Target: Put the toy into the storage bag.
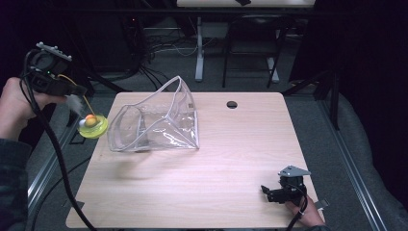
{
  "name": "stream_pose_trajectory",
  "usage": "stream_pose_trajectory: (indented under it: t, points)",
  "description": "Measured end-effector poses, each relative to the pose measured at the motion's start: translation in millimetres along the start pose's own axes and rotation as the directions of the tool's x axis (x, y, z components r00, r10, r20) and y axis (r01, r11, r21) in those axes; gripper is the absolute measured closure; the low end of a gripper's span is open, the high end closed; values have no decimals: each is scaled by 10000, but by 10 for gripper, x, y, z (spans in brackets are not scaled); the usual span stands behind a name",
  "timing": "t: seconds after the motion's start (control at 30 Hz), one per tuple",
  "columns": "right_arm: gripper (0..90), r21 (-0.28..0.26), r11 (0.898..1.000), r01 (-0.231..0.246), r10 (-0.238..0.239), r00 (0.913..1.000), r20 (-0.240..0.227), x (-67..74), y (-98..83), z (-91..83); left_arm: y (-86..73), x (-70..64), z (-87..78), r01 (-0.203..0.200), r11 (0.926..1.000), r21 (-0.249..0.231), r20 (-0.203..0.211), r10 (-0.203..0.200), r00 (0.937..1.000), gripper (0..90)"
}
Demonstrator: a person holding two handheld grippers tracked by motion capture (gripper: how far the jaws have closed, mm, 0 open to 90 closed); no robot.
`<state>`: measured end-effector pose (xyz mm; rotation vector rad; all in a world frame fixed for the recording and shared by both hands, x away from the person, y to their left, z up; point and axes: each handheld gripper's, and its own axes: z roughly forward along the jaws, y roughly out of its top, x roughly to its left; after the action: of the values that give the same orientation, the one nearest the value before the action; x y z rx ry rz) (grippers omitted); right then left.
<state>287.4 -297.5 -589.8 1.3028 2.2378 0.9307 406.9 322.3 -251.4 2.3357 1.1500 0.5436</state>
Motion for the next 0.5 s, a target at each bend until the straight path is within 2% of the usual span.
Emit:
stream_pose_trajectory:
  t: [0.5]
  points:
    - [0,5,10000,3,-3,10000,-9,-1,0,-1,248,-97,-14,-402,9991,-160,129,405,9991,879]
